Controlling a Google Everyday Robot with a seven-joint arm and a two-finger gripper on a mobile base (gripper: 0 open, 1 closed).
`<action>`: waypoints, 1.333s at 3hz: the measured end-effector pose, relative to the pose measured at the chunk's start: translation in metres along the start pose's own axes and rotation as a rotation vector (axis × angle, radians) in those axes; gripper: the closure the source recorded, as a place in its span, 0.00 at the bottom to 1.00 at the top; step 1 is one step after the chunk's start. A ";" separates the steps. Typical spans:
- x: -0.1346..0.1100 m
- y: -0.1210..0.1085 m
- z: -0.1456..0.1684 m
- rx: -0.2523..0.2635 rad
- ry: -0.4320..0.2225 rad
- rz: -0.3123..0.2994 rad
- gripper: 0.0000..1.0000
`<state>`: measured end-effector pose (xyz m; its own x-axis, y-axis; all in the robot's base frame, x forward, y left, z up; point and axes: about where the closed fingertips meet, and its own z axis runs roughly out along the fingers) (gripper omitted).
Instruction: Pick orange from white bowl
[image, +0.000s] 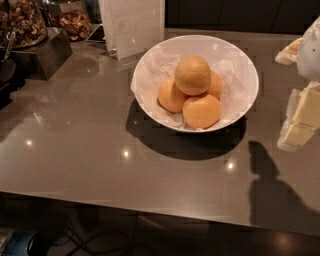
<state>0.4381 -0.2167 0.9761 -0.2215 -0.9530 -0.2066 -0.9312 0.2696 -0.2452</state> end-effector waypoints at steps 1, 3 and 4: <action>-0.002 -0.001 -0.001 0.004 -0.003 -0.002 0.00; -0.059 -0.046 0.032 -0.054 -0.072 -0.090 0.00; -0.064 -0.050 0.034 -0.053 -0.079 -0.096 0.00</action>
Offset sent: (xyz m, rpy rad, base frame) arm 0.0628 0.0439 -0.0046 0.0525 0.0248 0.1238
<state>0.5083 -0.1643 0.9693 -0.1092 -0.9596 -0.2594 -0.9614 0.1683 -0.2176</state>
